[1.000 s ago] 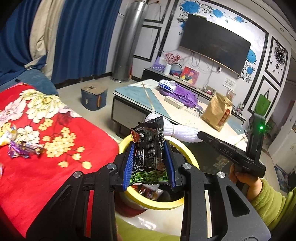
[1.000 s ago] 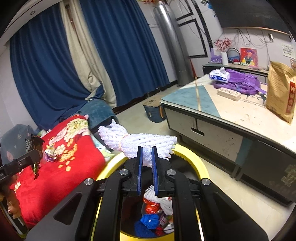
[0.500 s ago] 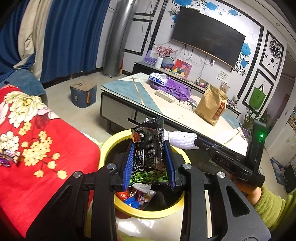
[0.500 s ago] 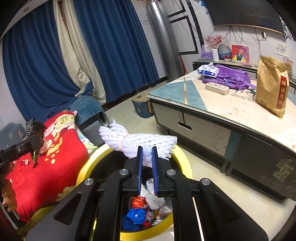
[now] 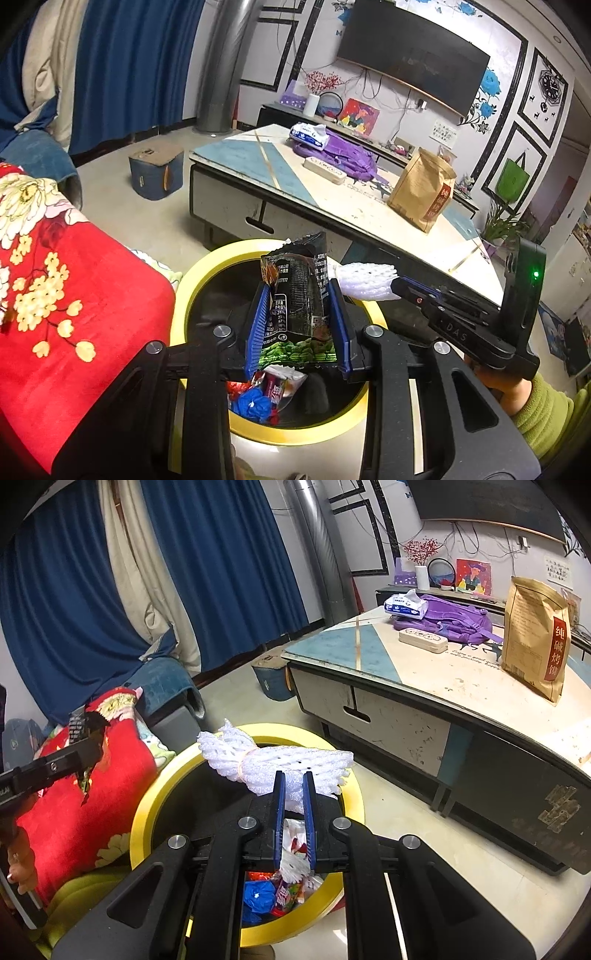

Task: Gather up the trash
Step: 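Open both tools to drop the snack bag and foam net into the bin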

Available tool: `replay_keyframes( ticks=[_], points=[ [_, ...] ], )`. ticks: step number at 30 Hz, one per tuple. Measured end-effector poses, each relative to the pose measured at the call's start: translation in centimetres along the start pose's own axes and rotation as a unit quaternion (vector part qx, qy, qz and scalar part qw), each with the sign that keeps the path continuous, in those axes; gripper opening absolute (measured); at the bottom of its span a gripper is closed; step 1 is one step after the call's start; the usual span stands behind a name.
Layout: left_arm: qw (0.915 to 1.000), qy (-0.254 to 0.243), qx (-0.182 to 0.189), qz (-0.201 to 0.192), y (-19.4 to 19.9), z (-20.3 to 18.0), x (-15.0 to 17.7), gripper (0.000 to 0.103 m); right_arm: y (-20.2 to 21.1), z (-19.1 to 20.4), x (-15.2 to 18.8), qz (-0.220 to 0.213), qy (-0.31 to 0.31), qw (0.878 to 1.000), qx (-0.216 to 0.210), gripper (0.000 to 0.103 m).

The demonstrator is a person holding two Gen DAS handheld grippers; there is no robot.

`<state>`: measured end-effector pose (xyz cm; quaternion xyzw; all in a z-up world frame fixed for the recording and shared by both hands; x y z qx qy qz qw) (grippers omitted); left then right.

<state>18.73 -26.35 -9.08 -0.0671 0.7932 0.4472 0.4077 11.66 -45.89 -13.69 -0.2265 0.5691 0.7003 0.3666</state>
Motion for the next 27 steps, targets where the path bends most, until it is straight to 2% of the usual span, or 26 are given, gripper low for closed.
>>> replay_keyframes(
  ticks=[6,10,11,12,13,14,15,16,19,21,23,27],
  points=[
    [0.9999,-0.010,0.003,0.008,-0.9,-0.3,-0.5,0.025,-0.7,-0.3,0.2,0.016,-0.005,1.000,-0.001,0.011],
    [0.9998,-0.010,0.009,0.012,-1.2,-0.3,-0.5,0.034,-0.9,-0.4,0.2,0.024,-0.016,0.999,-0.017,0.014],
    [0.9999,-0.009,0.007,0.012,-1.2,-0.3,-0.5,0.038,-0.9,-0.5,0.1,0.025,-0.023,0.999,-0.025,0.017],
    [0.9999,-0.009,0.005,0.012,-1.1,-0.2,-0.5,0.041,-0.9,-0.7,0.1,0.022,-0.032,0.999,-0.032,0.025],
    [0.9999,-0.009,0.001,0.012,-1.0,-0.2,-0.5,0.047,-0.8,-0.9,0.0,0.020,-0.038,0.999,-0.033,0.030],
    [0.9999,-0.007,-0.002,0.011,-0.9,-0.1,-0.5,0.055,-0.7,-1.1,0.0,0.017,-0.046,0.998,-0.029,0.043],
    [0.9999,-0.004,-0.002,0.010,-0.8,-0.1,-0.4,0.057,-0.6,-1.5,-0.1,0.014,-0.056,0.998,-0.027,0.048],
    [1.0000,0.001,0.000,0.009,-0.6,0.1,-0.4,0.060,-0.5,-1.6,0.0,0.012,-0.062,0.998,-0.026,0.048],
    [0.9999,0.010,-0.009,0.004,-0.2,0.6,-0.3,0.076,-0.6,-2.2,0.0,0.012,-0.077,0.997,-0.023,0.048],
    [0.9998,0.015,-0.010,0.002,0.1,0.7,-0.2,0.081,-0.5,-2.4,0.0,0.011,-0.086,0.996,-0.027,0.050],
    [0.9997,0.018,-0.017,0.001,0.3,0.8,0.0,0.092,-0.4,-2.5,0.0,0.009,-0.087,0.996,-0.026,0.053],
    [0.9994,0.023,-0.025,-0.005,1.1,1.1,0.1,0.092,-0.3,-2.1,-0.1,0.005,-0.088,0.996,-0.026,0.060]
  ],
)
Point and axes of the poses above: each gripper's, at about its wrist camera, not at the fingertips, and y roughly against the way its jaws point, z to its left, x to its underside, the point moved 3 cm from there along -y, roughly the way its jaws point, and after that the axes turned 3 degrees about z, right-handed, at the moved point
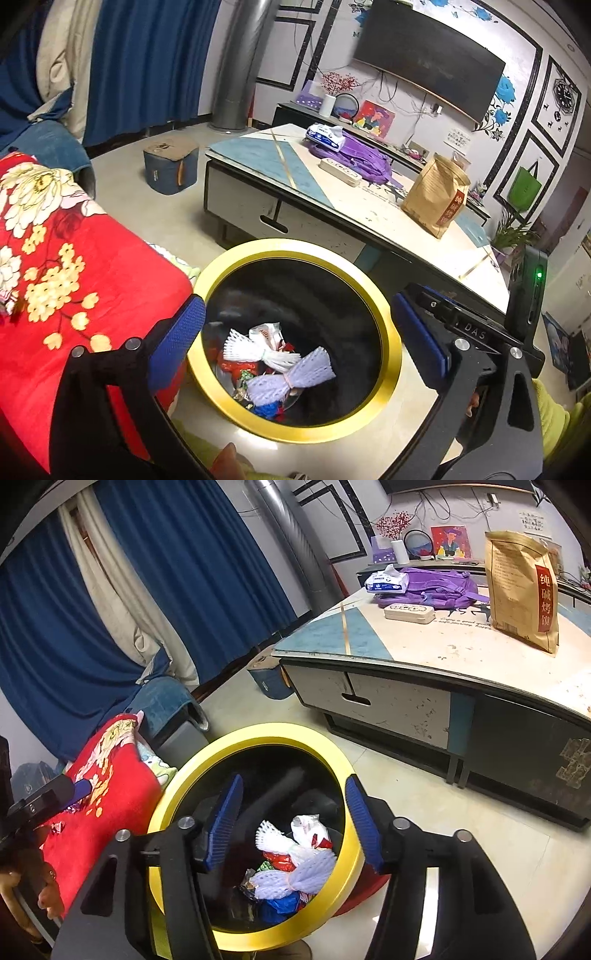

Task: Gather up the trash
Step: 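Open both tools to drop the snack bag and foam net into the bin, then move both tools back toward the remaining wrappers on the bed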

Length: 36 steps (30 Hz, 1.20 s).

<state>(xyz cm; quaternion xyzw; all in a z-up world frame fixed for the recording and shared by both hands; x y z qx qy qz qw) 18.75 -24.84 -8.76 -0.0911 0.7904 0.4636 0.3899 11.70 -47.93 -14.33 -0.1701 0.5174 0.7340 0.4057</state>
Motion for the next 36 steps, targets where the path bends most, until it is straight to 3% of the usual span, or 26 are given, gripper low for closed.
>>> replay_keyframes(
  ticks=[3,9,36],
  points=[
    [0.9998,-0.008,-0.016,-0.009,0.7,0.0,0.1,0.092,0.1,0.2,-0.1,-0.004,-0.005,1.000,0.000,0.070],
    [0.9991,-0.009,-0.037,-0.018,2.0,0.5,0.4,0.092,0.4,1.1,-0.5,-0.010,-0.002,1.000,-0.002,0.075],
    [0.9869,0.062,-0.097,-0.113,11.5,5.6,1.3,0.092,1.6,12.4,-0.6,0.000,0.105,0.993,-0.056,0.089]
  ],
)
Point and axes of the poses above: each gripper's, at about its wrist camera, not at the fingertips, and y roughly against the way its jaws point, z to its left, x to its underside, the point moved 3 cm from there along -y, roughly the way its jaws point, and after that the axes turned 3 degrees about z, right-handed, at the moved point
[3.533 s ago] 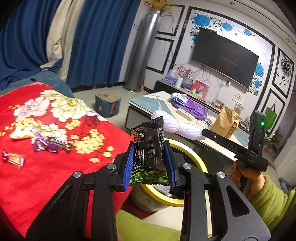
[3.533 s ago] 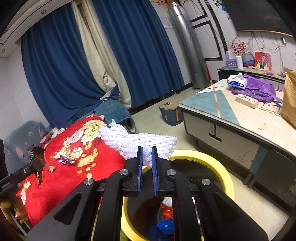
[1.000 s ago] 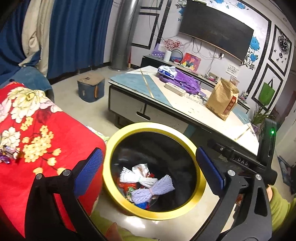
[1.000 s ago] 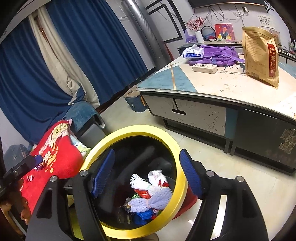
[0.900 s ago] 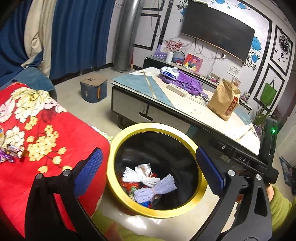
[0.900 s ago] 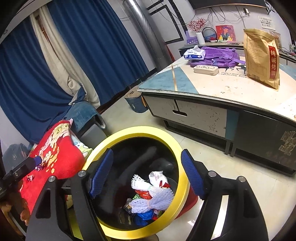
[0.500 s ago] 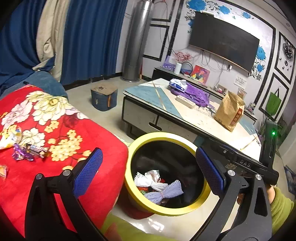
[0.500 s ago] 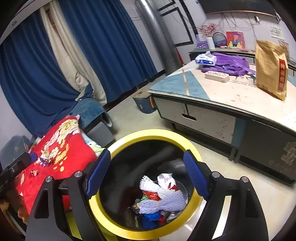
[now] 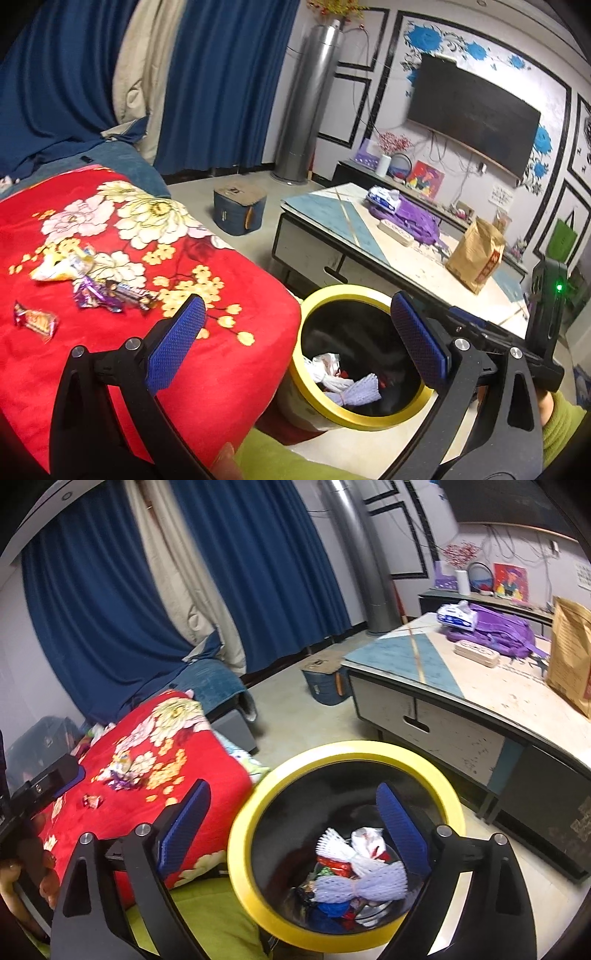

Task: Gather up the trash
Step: 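Move both tools back toward the remaining wrappers on the bed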

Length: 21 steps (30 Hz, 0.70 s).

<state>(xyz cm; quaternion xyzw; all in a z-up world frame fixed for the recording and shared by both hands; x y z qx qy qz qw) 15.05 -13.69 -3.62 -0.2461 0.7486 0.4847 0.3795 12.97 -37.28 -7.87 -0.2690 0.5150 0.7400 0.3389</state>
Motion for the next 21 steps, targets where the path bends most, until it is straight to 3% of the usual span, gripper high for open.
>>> replay_keyframes(
  ticks=[21],
  points=[
    [0.9939,0.067,-0.051,-0.070,6.1,5.4,-0.7,0.092,-0.3,9.9,-2.0,-0.010,0.092,0.994,-0.050,0.094]
  ],
)
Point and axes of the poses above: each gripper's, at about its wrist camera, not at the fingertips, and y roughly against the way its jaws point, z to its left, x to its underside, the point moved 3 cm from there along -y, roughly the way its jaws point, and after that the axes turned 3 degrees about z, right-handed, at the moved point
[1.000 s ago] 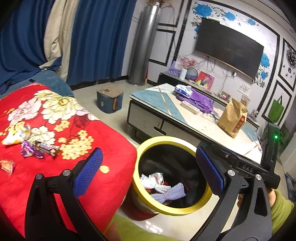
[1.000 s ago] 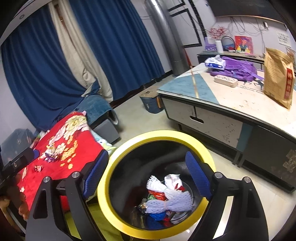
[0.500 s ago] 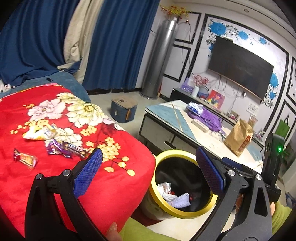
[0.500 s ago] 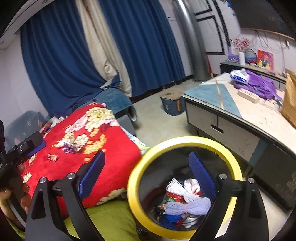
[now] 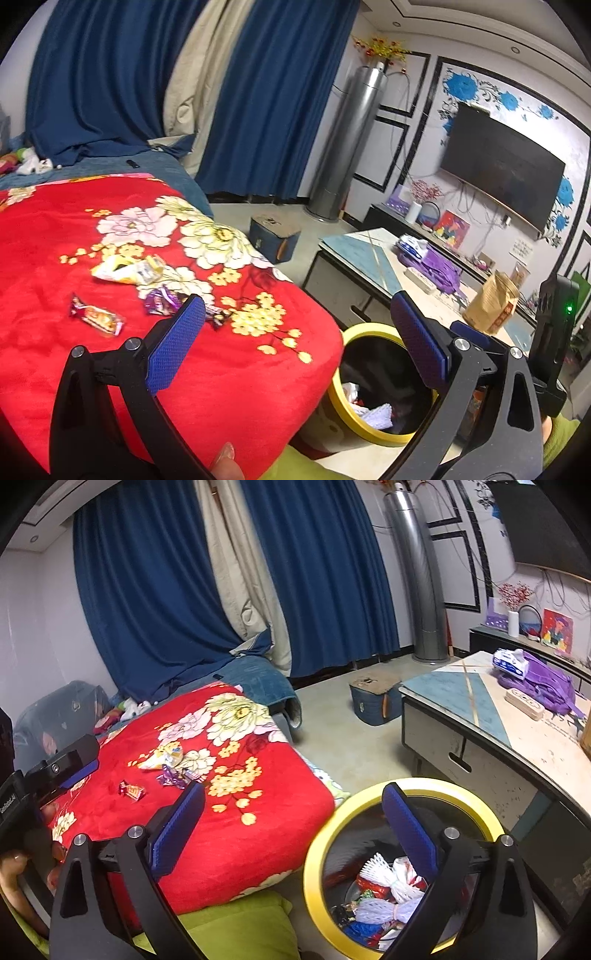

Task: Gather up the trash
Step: 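Move both tools back toward the remaining wrappers on the bed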

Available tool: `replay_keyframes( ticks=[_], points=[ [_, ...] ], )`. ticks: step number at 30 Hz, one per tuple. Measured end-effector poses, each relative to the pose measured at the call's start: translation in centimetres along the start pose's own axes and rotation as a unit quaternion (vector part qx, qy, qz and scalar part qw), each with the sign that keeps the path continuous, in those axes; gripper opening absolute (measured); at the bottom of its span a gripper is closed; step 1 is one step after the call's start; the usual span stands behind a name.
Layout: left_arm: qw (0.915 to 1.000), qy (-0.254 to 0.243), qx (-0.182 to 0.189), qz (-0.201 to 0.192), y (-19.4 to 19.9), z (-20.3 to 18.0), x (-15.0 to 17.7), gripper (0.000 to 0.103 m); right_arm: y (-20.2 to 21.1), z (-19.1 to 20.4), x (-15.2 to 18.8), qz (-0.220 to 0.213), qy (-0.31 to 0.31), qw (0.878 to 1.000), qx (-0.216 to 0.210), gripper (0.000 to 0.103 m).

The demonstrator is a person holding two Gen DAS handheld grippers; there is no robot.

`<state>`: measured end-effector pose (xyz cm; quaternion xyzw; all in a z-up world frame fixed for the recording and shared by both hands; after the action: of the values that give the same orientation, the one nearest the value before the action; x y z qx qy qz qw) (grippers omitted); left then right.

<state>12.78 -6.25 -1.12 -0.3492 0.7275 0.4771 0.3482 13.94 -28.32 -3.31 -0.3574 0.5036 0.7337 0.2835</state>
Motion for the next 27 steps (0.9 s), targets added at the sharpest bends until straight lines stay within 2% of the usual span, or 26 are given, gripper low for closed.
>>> replay_keyframes(
  ticks=[10,18,27],
  points=[
    [0.9983,0.035,-0.047,-0.007,1.6,3.8,-0.2,0.092,-1.4,4.1,-0.8,0.008,0.033,0.999,-0.033,0.095],
    [0.9957,0.063,-0.065,-0.021,2.7,6.6,-0.4,0.092,-2.2,8.1,-1.0,0.015,0.066,0.996,-0.064,0.095],
    [0.9909,0.099,-0.085,-0.032,3.5,9.9,-0.6,0.092,-3.5,11.1,-1.1,0.024,0.088,0.993,-0.077,0.095]
  ],
)
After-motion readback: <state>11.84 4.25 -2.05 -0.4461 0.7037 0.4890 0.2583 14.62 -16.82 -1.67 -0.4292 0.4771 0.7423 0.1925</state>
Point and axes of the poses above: each gripper's, at about its wrist camera, not at the fingertips, and y roughly against the way its jaws point, z to its left, x to its underside, the point moved 3 cm from there along -y, roughly the way its jaws point, and after that the axes turned 3 degrees about z, right-handed, at the moved point
